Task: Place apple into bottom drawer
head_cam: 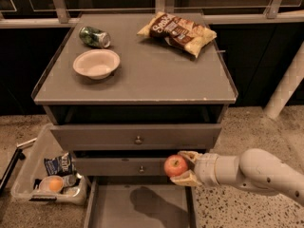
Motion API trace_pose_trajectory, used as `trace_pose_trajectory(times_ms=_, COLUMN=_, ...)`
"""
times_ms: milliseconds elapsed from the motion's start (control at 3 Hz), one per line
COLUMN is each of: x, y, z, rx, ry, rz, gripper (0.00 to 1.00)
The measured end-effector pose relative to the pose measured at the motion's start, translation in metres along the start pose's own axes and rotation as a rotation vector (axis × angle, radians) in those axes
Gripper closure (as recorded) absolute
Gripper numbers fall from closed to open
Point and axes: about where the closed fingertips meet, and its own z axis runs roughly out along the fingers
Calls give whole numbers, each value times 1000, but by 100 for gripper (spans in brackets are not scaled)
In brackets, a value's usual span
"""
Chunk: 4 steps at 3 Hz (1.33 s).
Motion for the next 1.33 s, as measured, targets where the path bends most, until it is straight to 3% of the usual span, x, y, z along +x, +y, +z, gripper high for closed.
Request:
trace_pose_trajectory(times_ms=333, x=44, y=-1, z=23, rx=4, ry=-11, rz=104, gripper=100)
trace_pose_trajectory(times_ms=667, x=47, y=4, z=32, rx=-13, ry=-18, rz=112, gripper=100)
trace_pose_trajectory(times_ms=1000, x=74, y=18, z=70, rx=-43, ry=-6, rz=148, gripper=100)
trace_pose_trajectory(times_ms=1333, x=111, y=28, z=113, rx=-41, ry=1, rz=167, gripper=100)
